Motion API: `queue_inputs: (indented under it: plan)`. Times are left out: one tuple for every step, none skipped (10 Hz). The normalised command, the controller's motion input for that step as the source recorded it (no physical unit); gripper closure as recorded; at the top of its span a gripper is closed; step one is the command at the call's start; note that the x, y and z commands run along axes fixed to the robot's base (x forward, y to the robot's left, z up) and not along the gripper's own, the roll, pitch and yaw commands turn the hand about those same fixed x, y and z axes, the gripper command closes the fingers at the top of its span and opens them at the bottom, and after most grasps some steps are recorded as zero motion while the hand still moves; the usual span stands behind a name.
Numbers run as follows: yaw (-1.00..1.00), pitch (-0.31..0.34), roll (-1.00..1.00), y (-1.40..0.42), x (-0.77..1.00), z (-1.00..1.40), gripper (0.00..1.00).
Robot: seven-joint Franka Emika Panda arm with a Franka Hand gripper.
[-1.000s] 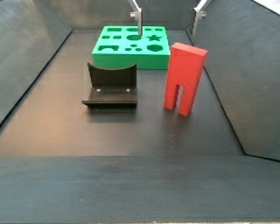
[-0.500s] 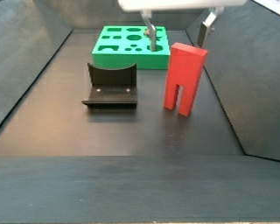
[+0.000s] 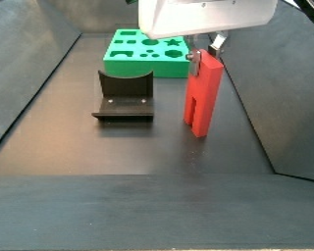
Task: Pick up the double-square object. Move up. Move to above the board. Insert the double-square object.
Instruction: Pick up the double-square object.
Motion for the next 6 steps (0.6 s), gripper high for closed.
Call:
queue_inputs:
  plan:
    - [0.0,0.0,0.0,0.0,0.0,0.0,1.0]
    - [0.0,0.0,0.0,0.0,0.0,0.0,1.0]
    - [0.0,0.0,0.0,0.0,0.0,0.0,1.0]
    - [0.0,0.0,0.0,0.0,0.0,0.0,1.0]
    - [0.0,0.0,0.0,0.0,0.0,0.0,1.0]
    - [0.0,0.0,0.0,0.0,0.0,0.0,1.0]
